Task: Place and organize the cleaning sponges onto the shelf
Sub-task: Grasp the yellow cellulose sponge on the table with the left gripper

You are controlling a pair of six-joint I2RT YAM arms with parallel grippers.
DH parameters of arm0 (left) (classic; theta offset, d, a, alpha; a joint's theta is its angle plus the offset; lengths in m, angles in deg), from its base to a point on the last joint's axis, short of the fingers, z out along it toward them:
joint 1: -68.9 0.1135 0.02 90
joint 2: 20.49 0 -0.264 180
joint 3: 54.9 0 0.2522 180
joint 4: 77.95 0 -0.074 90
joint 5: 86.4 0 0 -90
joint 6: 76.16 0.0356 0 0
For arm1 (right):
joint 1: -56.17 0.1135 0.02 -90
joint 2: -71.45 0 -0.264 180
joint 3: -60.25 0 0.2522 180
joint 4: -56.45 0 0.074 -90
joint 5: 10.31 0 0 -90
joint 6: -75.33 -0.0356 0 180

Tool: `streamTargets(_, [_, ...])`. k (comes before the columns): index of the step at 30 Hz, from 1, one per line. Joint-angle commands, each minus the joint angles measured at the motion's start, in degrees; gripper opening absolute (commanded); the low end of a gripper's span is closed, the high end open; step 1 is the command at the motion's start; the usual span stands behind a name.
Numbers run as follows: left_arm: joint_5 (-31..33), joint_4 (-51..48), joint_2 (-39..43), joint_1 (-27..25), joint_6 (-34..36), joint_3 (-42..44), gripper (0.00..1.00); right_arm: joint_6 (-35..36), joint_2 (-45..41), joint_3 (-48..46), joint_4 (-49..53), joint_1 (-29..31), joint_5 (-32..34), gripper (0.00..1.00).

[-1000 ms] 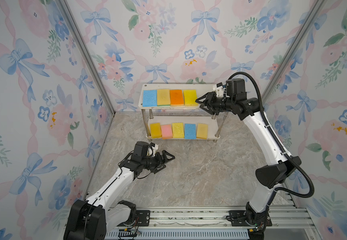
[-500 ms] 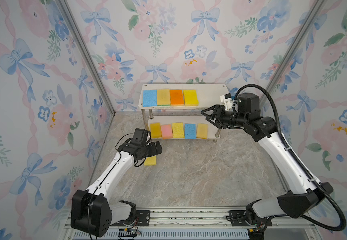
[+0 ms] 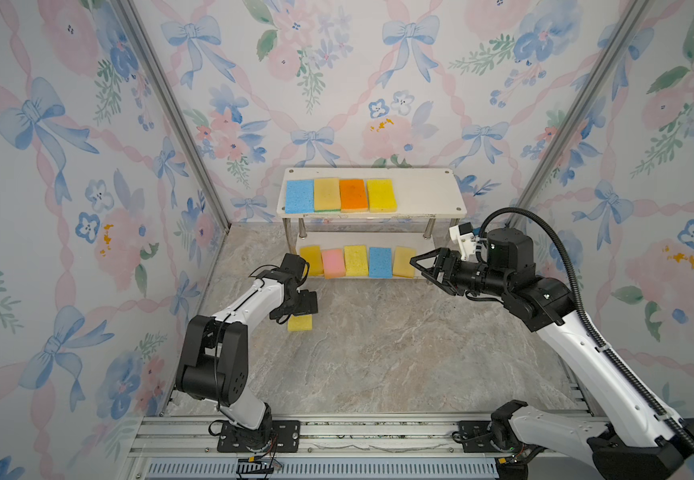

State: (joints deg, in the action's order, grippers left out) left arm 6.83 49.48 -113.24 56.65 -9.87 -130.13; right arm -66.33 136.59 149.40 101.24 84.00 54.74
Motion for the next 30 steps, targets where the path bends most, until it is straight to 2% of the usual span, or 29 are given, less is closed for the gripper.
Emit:
streamTargets(1, [0.75, 0.18, -2.79, 0.56, 2.73, -1.77, 0.98, -0.12, -1.41, -1.05, -0.33, 0.71, 1.66, 0.71])
streamTargets(12, [-0.59, 1.7, -9.65, 0.57, 4.06, -3.48, 0.94, -0.2, -1.52, -1.28, -0.09, 2.05, 2.53, 0.71])
streamTargets(18, [-2.97, 2.25, -11.23, 0.3, 4.02, -2.94, 0.77, -0.21, -1.34, -0.99, 0.08, 2.22, 3.02, 0.71])
streamTargets(22, [-4.73, 2.43, -9.45, -0.93, 2.37, -1.07, 0.73, 0.0, -1.64, -1.45, 0.18, 2.27, 3.43, 0.72])
streamTargets(25, [-6.85, 2.58, -6.35, -4.15, -0.73, 0.72, 0.73, -0.02, -1.52, -2.54, -0.04, 2.39, 3.12, 0.72])
streamTargets(30, [-9.52, 3.92, -2.87, -14.47, -9.48, 3.48, 0.74, -0.55, -1.73, -4.28, -1.21, 2.57, 2.9, 0.72])
